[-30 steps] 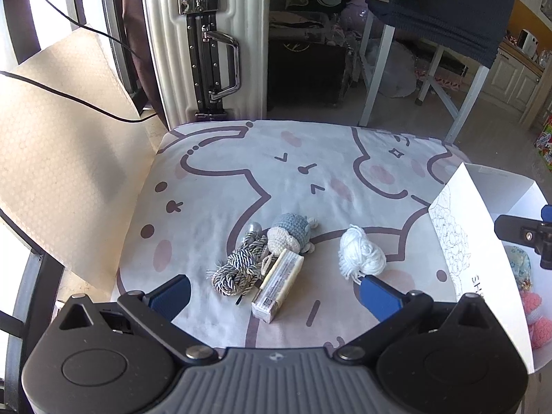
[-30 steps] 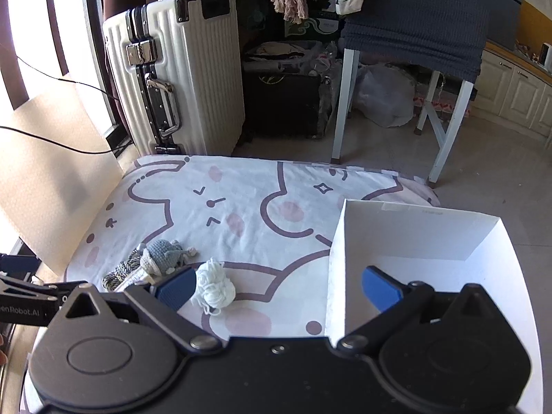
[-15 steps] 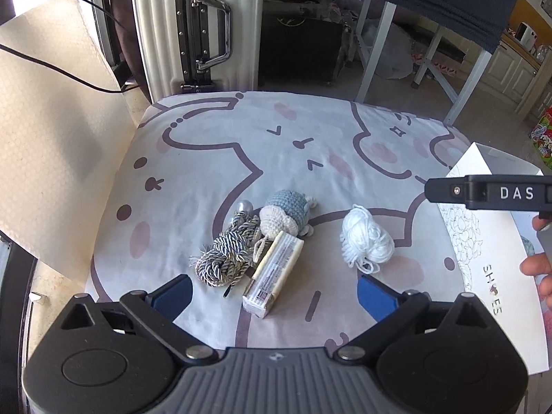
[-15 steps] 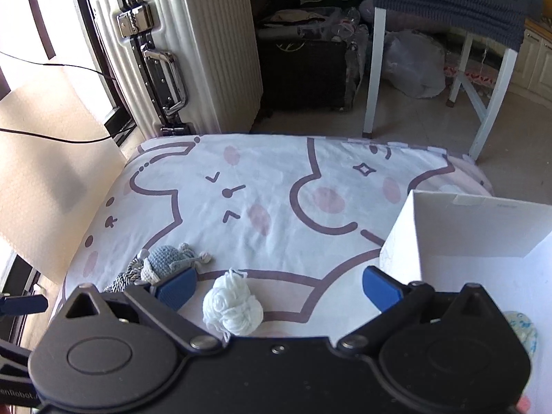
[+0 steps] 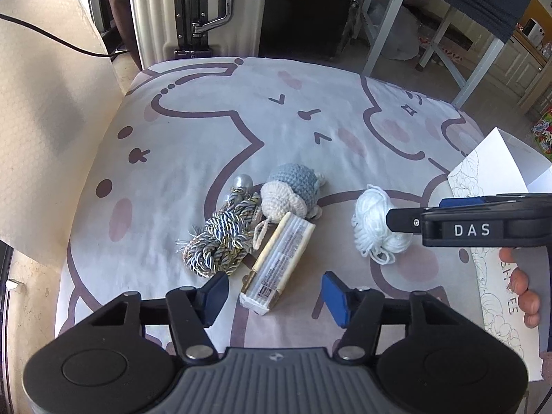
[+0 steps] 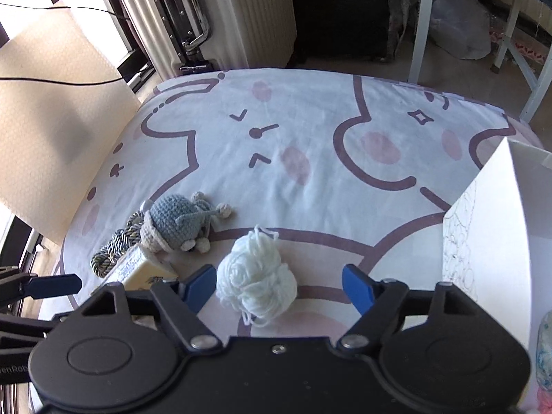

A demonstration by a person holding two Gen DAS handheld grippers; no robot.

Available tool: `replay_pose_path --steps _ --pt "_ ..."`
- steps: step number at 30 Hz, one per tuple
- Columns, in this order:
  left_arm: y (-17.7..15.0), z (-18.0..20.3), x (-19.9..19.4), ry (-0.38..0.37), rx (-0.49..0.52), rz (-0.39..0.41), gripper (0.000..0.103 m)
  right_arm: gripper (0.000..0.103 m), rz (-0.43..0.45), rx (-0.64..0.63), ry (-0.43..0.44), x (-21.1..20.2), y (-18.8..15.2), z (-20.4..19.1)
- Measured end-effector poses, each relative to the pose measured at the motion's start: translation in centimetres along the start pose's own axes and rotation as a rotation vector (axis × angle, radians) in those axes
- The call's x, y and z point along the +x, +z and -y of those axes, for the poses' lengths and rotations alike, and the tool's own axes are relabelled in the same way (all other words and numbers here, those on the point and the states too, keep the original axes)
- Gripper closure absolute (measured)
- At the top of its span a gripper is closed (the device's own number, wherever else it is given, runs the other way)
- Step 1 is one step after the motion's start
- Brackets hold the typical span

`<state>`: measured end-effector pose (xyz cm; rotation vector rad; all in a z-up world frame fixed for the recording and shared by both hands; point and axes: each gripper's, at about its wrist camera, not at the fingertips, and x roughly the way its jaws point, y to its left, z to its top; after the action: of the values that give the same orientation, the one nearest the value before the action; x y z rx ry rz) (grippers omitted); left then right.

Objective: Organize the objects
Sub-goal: 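Grasp the white yarn ball with the right gripper, then grasp the tissue pack with the left gripper while the right gripper holds the yarn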

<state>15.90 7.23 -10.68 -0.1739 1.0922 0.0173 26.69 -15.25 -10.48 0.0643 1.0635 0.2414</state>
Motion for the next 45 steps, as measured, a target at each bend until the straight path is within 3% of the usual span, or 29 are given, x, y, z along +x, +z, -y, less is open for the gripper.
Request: replay_pose_path --steps 11,15,17,20,28,39,45 --pt "0.8 1.5 1.9 0.026 0.082 -0.004 0.051 0.029 -0.05 -0.072 0.006 2.6 0.1 -1.9" --pt "0.8 1.7 2.6 0.036 0.102 -0.02 0.057 0.037 -0.08 -0.065 -0.005 3.4 -0.1 -1.7" --pt "0.7 1.6 2.9 0.045 0.102 -0.028 0.069 0.041 -0.094 -0.054 -0.005 3.8 -0.2 -1.4" --pt "0.7 1.5 2.8 0.036 0.095 -0.032 0.07 0.05 -0.111 -0.029 -0.005 3.9 -0.3 -1.1" --pt "-0.6 2.2 1.1 -0.076 0.061 -0.055 0.073 0.055 -0.119 -0.078 -0.028 2.3 -1.4 -1.2" --pt "-4.9 5.6 0.0 -0.298 0.032 -0.184 0.073 0.055 -0.134 -0.048 0.015 -2.2 -4.6 0.2" --pt "-6.1 6.7 0.4 -0.172 0.129 -0.165 0.067 0.055 -0.165 -0.015 0.056 -4.4 -6.6 0.7"
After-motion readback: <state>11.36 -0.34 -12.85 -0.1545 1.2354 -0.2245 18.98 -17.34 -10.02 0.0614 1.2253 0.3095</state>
